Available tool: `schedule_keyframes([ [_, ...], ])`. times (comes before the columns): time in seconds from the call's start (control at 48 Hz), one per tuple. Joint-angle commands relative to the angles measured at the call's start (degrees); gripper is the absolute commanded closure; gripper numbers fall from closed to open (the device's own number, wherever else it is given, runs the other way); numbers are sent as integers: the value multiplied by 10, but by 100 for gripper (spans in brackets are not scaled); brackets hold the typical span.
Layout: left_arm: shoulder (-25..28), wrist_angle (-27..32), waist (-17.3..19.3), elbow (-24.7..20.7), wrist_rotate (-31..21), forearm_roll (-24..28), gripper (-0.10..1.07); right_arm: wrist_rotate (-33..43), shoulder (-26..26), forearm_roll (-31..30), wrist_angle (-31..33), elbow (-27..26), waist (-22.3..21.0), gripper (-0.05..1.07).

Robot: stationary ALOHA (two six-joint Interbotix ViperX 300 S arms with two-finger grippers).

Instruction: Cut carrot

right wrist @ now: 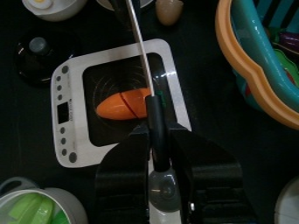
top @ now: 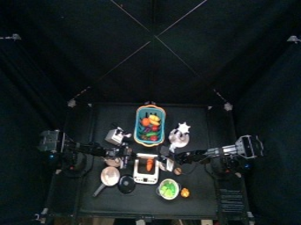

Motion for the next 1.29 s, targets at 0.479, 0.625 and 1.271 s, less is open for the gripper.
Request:
schedule_keyframes([
  [0.479, 21, 7, -105, -1, -1, -83, 69, 2, -19, 16, 11, 3, 9, 61],
  [0.625, 40, 6, -121, -9, 0, -103, 69, 2, -18, 18, 11, 4, 9, 61],
  [1.271, 64, 7, -138, -36, -1, -110, 69, 1, -84, 7, -65, 66, -36, 62],
])
